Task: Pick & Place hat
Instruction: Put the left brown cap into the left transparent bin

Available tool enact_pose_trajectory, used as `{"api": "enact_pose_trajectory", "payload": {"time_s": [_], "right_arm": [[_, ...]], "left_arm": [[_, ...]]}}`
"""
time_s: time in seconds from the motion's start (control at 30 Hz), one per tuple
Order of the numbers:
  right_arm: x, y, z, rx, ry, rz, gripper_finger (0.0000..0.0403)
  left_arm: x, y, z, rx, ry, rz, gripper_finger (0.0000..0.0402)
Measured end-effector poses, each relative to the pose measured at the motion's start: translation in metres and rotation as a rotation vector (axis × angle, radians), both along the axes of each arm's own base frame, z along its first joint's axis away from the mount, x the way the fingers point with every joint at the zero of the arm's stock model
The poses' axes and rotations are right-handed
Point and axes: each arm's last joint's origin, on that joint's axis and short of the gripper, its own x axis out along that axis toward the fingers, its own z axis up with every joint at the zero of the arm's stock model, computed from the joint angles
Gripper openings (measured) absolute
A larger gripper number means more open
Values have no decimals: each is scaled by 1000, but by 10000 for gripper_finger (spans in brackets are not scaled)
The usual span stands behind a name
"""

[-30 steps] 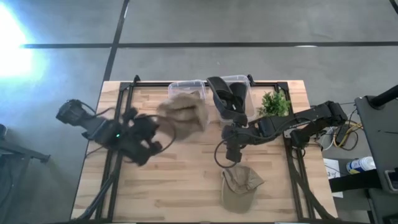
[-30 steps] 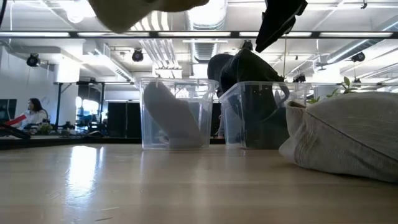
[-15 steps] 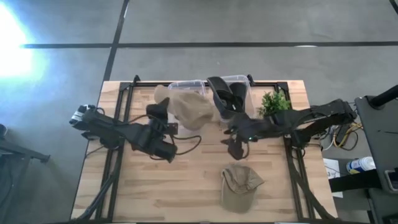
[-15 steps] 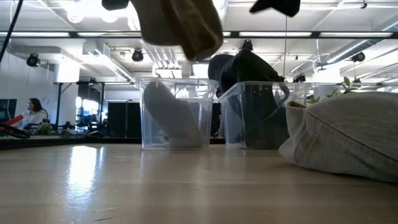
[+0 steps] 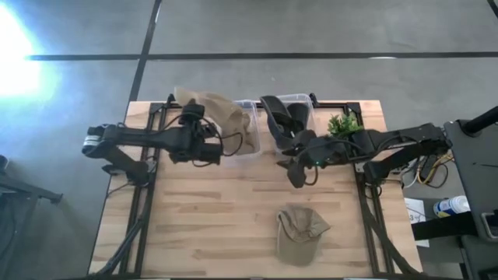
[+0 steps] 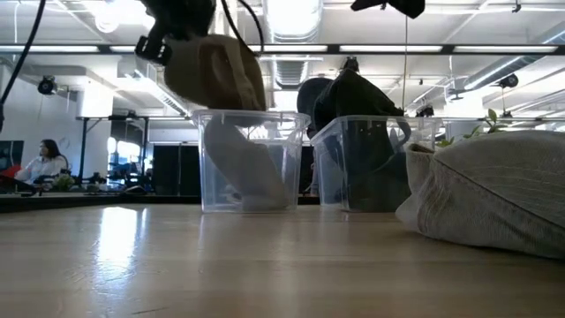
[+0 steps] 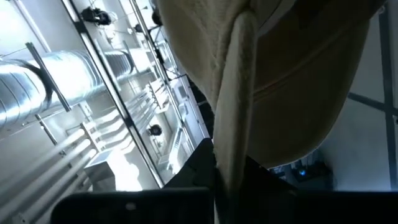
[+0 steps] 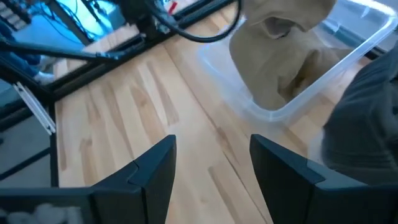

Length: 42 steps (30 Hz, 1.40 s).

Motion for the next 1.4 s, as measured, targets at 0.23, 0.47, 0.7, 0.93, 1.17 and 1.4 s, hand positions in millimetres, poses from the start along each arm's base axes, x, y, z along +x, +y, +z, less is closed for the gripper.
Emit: {"api": "enact_pose_trajectory", "payload": {"time_s": [0.23,0.47,0.7,0.93,1.17,1.4], "right_arm": [[18,5,-18,43,72,47,201],[29,10,-27,119,88,96,201],[29,10,-24,126,61,97,201],[28,10,-21,124,52,99,201],[28,10,-22,119,55,102,201],[28,10,-21,114,55,106,201]], "left_arm": [[29,0,-32,-21,36,-2,11],[58,-2,-67,-110,75,-58,17],[79,-4,-102,-206,163,-113,19],[85,-4,-106,-189,184,-108,20],[83,-5,-76,-310,61,-193,44],[74,-7,-59,-228,62,-163,106]]}}
